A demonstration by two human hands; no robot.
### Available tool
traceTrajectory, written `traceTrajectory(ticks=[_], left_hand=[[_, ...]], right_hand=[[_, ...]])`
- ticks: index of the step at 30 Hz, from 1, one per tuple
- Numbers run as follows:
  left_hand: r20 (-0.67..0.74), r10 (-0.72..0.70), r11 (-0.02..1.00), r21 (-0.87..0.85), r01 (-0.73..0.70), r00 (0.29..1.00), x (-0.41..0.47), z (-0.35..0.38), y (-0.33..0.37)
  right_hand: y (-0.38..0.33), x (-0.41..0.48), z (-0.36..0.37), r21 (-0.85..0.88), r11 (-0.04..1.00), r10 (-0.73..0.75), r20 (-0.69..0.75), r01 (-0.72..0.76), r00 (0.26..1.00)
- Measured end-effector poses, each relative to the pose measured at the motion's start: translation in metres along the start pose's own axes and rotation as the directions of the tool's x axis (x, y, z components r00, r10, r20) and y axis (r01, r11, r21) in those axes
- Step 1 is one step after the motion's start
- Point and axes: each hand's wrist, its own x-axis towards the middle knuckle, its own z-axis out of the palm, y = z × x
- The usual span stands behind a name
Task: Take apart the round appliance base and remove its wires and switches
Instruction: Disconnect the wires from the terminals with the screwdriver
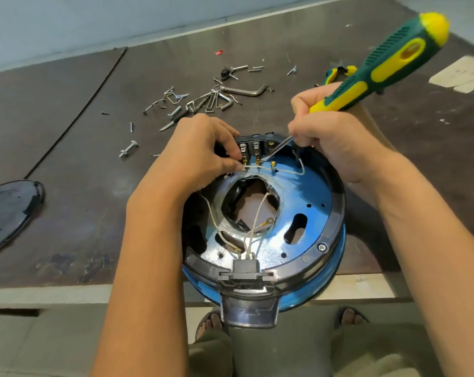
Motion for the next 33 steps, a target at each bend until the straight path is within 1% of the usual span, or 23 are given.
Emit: traceTrajectory(ticks=[2, 3, 5, 7, 8, 10, 15, 16, 18, 20, 21, 24, 29, 33], left_hand=[[0.033, -0.004, 0.999, 0.042, 0.002, 0.999, -0.001, 0.000, -0.001], [0.060, 0.008, 0.998, 0.064, -0.012, 0.998, -0.002, 0.000, 0.000], [0.132, 0.041, 0.991, 0.123, -0.057, 0.990, -0.003, 0.000, 0.002], [0.209, 0.052, 0.982, 0.166, -0.088, 0.977, -0.005, -0.004, 0.002], [0.240, 0.048, 0.981, 0.169, -0.091, 0.969, -0.005, -0.007, 0.001], [0.270, 0.043, 0.984, 0.158, -0.088, 0.962, -0.007, -0.010, -0.002], [0.218, 0.040, 0.988, 0.136, -0.071, 0.975, -0.012, -0.007, 0.000], [0.222, 0.029, 0.989, 0.134, -0.060, 0.975, -0.012, -0.007, 0.000], [0.243, 0.006, 0.989, 0.145, -0.042, 0.970, -0.012, -0.006, 0.001], [0.252, 0.010, 0.986, 0.156, -0.051, 0.968, -0.011, -0.006, 0.000], [0.254, 0.019, 0.985, 0.159, -0.061, 0.967, -0.011, -0.006, -0.001], [0.249, 0.047, 0.984, 0.157, -0.089, 0.967, -0.010, -0.007, -0.004], [0.163, 0.080, 0.979, 0.171, -0.108, 0.983, -0.012, 0.003, -0.003], [0.098, 0.037, 0.982, 0.181, -0.055, 0.994, -0.018, 0.007, -0.003]], right_hand=[[0.001, 0.000, 0.001, 0.032, 0.999, -0.014, -0.004, 0.014, 1.000], [0.002, -0.001, 0.002, 0.031, 0.999, -0.031, 0.018, 0.030, 0.999], [0.001, 0.000, 0.003, -0.006, 0.998, -0.066, 0.106, 0.067, 0.992], [-0.002, 0.002, 0.004, -0.100, 0.990, -0.077, 0.205, 0.100, 0.976], [-0.002, 0.003, 0.004, -0.131, 0.985, -0.081, 0.235, 0.114, 0.969], [-0.002, 0.004, 0.003, -0.129, 0.983, -0.092, 0.266, 0.130, 0.960], [0.002, 0.002, -0.001, -0.023, 0.989, -0.131, 0.317, 0.146, 0.939], [0.002, 0.002, -0.001, -0.036, 0.988, -0.132, 0.323, 0.152, 0.937], [0.002, -0.001, -0.002, -0.130, 0.973, -0.134, 0.340, 0.188, 0.931], [0.002, -0.002, -0.001, -0.216, 0.946, -0.154, 0.352, 0.240, 0.923], [0.002, -0.002, 0.000, -0.232, 0.938, -0.163, 0.359, 0.257, 0.919], [0.002, -0.002, 0.000, -0.243, 0.933, -0.156, 0.395, 0.267, 0.905], [-0.006, -0.001, -0.005, -0.255, 0.934, -0.125, 0.422, 0.250, 0.898], [-0.012, -0.004, -0.003, -0.271, 0.933, -0.104, 0.422, 0.235, 0.900]])
